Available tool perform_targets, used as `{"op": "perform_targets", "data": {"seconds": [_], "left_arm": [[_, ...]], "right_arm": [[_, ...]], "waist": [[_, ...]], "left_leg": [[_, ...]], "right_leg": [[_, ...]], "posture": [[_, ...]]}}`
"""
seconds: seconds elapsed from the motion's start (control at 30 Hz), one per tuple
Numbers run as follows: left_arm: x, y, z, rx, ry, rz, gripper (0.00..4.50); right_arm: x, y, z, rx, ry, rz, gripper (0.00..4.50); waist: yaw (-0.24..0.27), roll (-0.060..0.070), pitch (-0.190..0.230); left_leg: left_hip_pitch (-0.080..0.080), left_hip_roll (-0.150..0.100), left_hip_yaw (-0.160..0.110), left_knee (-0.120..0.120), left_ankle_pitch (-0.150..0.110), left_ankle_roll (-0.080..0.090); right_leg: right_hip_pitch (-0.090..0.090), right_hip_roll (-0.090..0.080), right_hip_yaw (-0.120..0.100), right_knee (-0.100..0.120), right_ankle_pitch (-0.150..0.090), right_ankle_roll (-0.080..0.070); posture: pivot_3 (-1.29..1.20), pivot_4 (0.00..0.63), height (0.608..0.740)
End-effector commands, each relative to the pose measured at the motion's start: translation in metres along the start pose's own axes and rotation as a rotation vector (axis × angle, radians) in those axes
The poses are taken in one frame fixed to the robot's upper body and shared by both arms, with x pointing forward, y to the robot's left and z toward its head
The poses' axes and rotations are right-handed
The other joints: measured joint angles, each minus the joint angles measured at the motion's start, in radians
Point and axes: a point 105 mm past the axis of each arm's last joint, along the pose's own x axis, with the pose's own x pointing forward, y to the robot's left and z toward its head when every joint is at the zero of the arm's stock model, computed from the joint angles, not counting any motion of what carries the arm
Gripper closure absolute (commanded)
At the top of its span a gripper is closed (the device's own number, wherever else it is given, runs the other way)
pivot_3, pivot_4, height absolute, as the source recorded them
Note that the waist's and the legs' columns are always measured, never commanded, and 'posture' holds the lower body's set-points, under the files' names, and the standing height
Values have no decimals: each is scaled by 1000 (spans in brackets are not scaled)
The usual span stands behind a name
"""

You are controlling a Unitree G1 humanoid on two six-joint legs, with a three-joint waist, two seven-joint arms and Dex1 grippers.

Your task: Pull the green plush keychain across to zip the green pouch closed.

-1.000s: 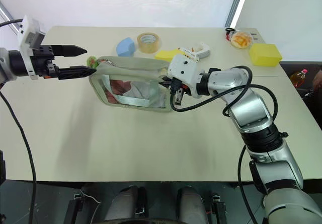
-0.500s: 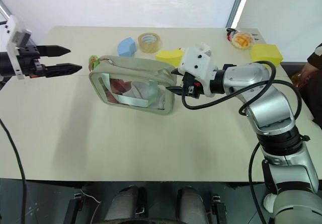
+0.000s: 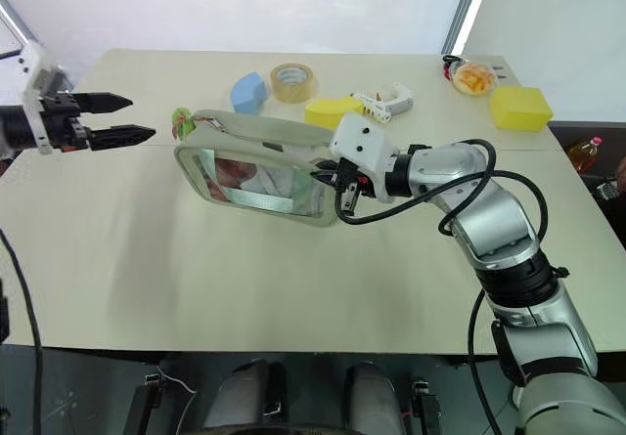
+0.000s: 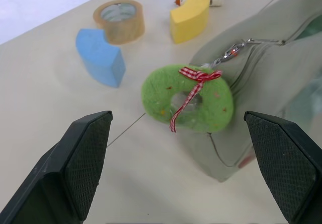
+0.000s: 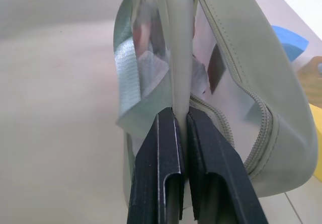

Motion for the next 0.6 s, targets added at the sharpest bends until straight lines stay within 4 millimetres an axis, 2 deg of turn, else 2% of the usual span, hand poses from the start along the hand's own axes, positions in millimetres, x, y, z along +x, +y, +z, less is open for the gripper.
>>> {"op": "perform_targets", "data": {"seconds": [0.03, 0.2, 0.33, 0.5, 0.6], "left_arm": [[11, 11, -2, -8, -35, 85, 0], [32, 20, -7, -46, -70, 152, 0], [52, 10, -3, -64, -105, 92, 0], [57, 7, 13, -93, -165, 53, 0], [58, 4, 6, -90, -140, 30, 0]], "right_arm": [[-6, 0, -1, -22, 9, 2, 4438], [-4, -2, -2, -37, 16, -10, 4438], [0, 0, -1, -34, 9, -2, 4438], [1, 1, -2, -35, 16, 4, 4438], [1, 0, 0, -37, 13, -3, 4438]], "waist": [[-2, 0, 0], [-3, -1, 0], [-1, -2, 0], [-4, -2, 0], [-4, -2, 0]], "left_leg": [[0, 0, 0, 0, 0, 0], [-1, 0, 0, 0, 0, 0], [-1, 0, 0, 1, 0, 0], [0, 0, 0, 1, 0, 0], [0, 0, 0, 1, 0, 0]], "right_leg": [[0, 0, 0, 0, 0, 0], [0, 0, -1, 1, 0, 0], [1, 0, -1, 0, 0, 0], [1, 0, -1, 1, 0, 0], [1, 0, -1, 1, 0, 0]], "posture": [[0, 150, 740], [0, 150, 740], [0, 150, 740], [0, 150, 740], [0, 150, 740]]}}
